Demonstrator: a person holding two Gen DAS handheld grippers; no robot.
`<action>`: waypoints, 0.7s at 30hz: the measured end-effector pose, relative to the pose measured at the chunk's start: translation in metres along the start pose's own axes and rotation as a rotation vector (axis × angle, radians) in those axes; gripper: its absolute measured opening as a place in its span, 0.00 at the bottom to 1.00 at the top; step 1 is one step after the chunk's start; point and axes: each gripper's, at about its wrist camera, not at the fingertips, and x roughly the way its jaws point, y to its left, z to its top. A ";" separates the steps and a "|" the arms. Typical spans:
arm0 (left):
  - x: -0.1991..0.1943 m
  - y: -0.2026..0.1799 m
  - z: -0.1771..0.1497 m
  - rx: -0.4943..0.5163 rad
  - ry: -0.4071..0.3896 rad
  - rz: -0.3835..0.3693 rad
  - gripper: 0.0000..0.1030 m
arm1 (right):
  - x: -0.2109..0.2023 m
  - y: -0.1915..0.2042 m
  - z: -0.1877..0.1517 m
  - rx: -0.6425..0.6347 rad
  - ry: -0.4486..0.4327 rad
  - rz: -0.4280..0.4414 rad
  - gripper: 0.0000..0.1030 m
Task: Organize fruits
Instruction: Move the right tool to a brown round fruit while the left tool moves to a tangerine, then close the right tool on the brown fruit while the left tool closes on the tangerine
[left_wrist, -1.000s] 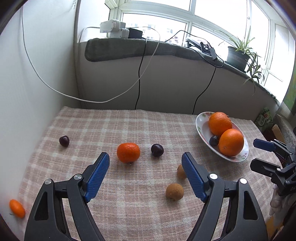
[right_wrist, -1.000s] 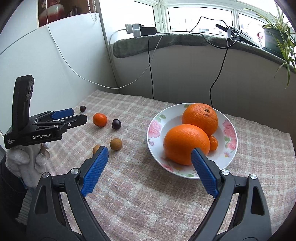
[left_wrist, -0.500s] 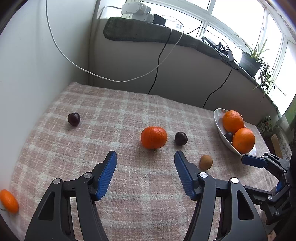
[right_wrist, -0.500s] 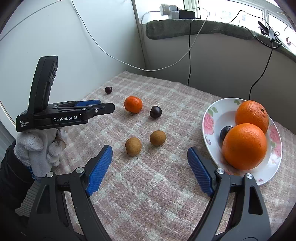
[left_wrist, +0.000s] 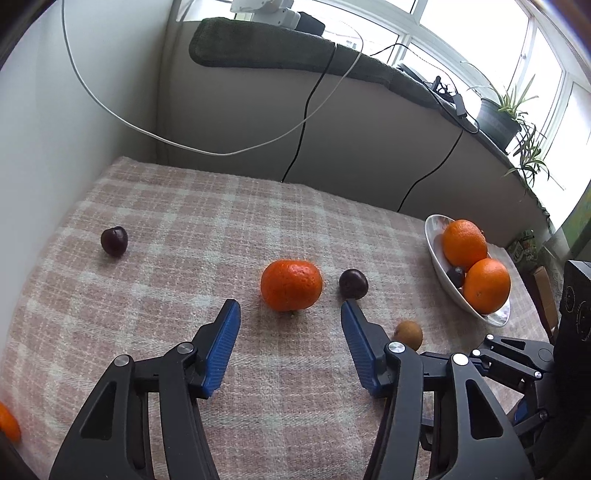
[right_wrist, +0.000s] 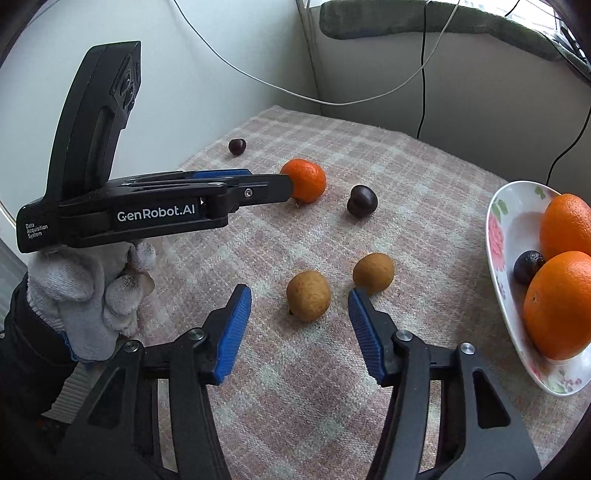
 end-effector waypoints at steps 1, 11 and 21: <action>0.002 0.000 0.001 -0.001 0.001 0.001 0.54 | 0.003 0.000 0.001 0.001 0.006 0.002 0.51; 0.021 0.003 0.008 -0.015 0.033 -0.004 0.50 | 0.019 -0.002 0.000 0.005 0.040 0.004 0.44; 0.029 0.000 0.012 -0.004 0.039 0.003 0.38 | 0.021 -0.003 -0.001 0.002 0.044 -0.001 0.33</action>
